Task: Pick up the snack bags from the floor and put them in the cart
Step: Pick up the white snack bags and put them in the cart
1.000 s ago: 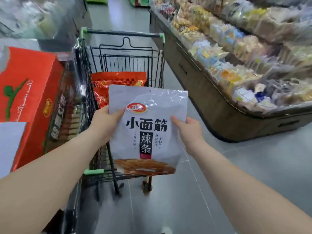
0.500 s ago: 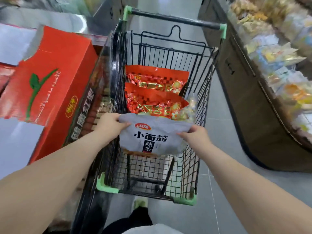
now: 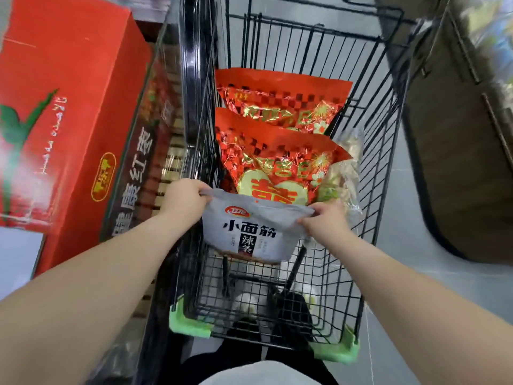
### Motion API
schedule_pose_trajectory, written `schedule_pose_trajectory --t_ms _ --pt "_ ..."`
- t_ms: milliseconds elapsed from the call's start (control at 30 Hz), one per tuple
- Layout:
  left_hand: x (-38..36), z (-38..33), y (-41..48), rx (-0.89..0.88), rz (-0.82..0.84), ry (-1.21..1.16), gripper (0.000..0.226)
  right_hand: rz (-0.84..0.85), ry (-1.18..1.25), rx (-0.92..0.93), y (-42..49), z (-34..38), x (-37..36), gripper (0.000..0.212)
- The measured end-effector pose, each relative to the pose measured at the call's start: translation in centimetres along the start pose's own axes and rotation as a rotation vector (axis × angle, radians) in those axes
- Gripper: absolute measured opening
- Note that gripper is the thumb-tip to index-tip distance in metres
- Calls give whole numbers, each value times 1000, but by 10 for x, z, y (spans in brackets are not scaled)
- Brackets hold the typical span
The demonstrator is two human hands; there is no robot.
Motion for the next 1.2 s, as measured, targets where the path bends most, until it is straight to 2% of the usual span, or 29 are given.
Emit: schedule_pose_trajectory --t_ms 67,167,300,500,633,733,933,1067,1200 --pt "-5 -1 0 17 -13 -3 20 2 0 -14 4 -2 -2 13" --pt "-9 -2 2 27 -32 -38 19 6 -16 -15 3 -1 -2 5" --pt "-4 -8 -4 35 -24 -124 26 20 -40 2 -9 6 3 18" --pt "23 -20 -40 -5 -107 -135 35 7 20 210 -46 32 22 6" --pt "43 -27 -84 17 -220 -204 27 39 43 321 -76 44 37 6" --pt "51 -32 -137 43 -317 -309 17 126 48 429 -105 49 44 8" --pt "35 -25 -278 180 -455 -434 19 385 -13 616 -180 42 27 12" --pt "21 5 -357 311 -537 -455 20 545 -14 704 -233 38 -4 17" --pt "0 57 -437 482 -639 -563 22 736 -130 775 -298 35 -51 10"
Point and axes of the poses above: each hand's wrist, its own y-axis towards the middle knuckle, its own x-axis out of the back of the hand, z = x × y, the point moved 1 cm from there along y, towards the middle knuckle, and after that the axes turned 14 degrees about y, right-handed, at the moved point
